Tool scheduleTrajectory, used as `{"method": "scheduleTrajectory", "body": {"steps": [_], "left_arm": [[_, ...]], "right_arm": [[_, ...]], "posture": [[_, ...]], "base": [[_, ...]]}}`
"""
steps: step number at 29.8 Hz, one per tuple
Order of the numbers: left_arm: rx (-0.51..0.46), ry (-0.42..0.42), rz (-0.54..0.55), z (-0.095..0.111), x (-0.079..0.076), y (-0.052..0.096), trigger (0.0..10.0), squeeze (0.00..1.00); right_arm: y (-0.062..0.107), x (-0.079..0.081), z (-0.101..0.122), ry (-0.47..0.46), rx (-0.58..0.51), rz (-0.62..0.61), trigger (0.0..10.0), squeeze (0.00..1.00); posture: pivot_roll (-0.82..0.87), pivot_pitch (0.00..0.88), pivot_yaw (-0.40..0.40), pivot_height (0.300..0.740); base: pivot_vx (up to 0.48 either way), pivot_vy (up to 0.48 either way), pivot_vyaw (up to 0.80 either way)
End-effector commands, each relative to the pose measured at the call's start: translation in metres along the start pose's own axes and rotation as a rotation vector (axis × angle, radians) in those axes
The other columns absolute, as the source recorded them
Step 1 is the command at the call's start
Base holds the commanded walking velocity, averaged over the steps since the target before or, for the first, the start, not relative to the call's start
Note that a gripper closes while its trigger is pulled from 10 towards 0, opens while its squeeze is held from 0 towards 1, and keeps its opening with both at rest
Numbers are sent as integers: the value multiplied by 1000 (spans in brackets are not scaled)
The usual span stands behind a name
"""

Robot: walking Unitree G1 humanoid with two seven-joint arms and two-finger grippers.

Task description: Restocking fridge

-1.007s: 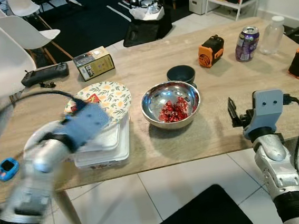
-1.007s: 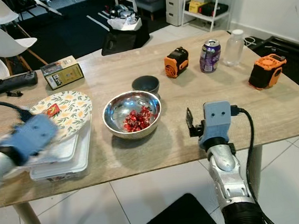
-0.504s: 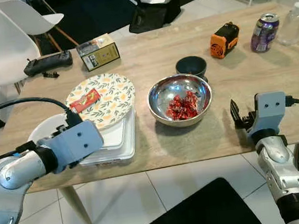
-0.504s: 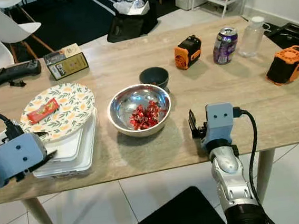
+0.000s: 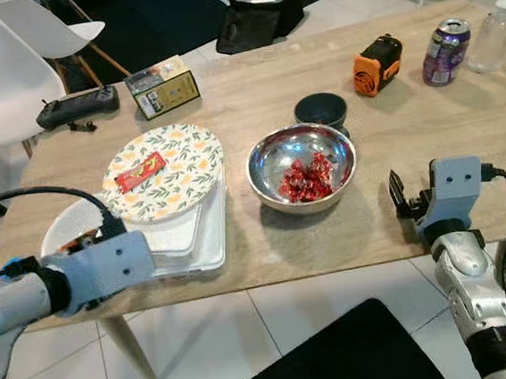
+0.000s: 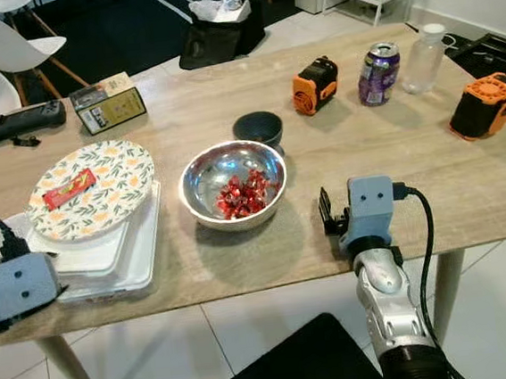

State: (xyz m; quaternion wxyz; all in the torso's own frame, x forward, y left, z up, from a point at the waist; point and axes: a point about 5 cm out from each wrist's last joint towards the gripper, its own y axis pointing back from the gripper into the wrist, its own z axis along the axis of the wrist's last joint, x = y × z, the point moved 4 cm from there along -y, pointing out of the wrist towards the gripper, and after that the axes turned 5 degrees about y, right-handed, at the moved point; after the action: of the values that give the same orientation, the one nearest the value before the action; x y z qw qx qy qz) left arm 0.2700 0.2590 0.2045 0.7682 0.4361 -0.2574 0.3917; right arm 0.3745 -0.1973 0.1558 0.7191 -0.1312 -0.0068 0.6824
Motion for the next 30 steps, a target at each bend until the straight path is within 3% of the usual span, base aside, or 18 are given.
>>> {"method": "scheduleTrajectory", "body": {"steps": [1,2,3,4,11,15,22,24,25,26,27,28,30], "left_arm": [[27,-4,5,-8,-1,-3,7412,0],[24,-9,23,-10,0,-5,8667,0],[24,-9,23,-10,0,-5,8667,0],[7,-19,59,-9,4,-9,10000,0],[-77,-38,99,3,8,-13,10000,0],[-236,55,-137,40,-15,4,10000,0],[-255,65,-223,47,-25,11,10000,0],[-277,73,-198,52,-19,11,10000,0],[-293,59,-138,56,-6,11,10000,0],[-293,59,-138,56,-6,11,10000,0],[-286,37,-61,55,12,10,10000,0],[-286,37,-61,55,12,10,10000,0],[-216,-26,-10,40,34,14,10000,0]], "right_arm": [[2,3,-5,0,13,10,10000,0],[2,2,-5,0,14,9,10000,0],[2,2,-5,0,14,9,10000,0],[2,2,-5,0,13,9,10000,0],[2,2,-4,1,10,8,10000,0],[3,0,-5,4,13,6,10000,0],[2,3,-6,-2,14,9,10000,0],[1,4,-5,-4,14,10,10000,0],[1,4,-5,-5,13,11,10000,0],[1,4,-5,-5,13,11,10000,0],[1,4,-5,-5,13,12,10000,0],[1,4,-5,-5,13,12,10000,0],[1,3,-5,-5,13,11,10000,0]], "posture": [[92,193,94,737],[92,193,94,737],[92,193,94,737],[86,192,91,737],[79,191,90,737],[88,195,92,737],[93,193,91,737],[95,194,91,737],[98,194,88,737],[98,194,88,737],[97,194,88,737],[97,194,88,737],[96,193,91,737]], "base": [[0,0,0],[0,0,0],[0,0,0],[0,0,0],[0,0,0],[0,0,0],[0,0,0],[0,0,0],[0,0,0],[0,0,0],[0,0,0],[0,0,0],[0,0,0]]}}
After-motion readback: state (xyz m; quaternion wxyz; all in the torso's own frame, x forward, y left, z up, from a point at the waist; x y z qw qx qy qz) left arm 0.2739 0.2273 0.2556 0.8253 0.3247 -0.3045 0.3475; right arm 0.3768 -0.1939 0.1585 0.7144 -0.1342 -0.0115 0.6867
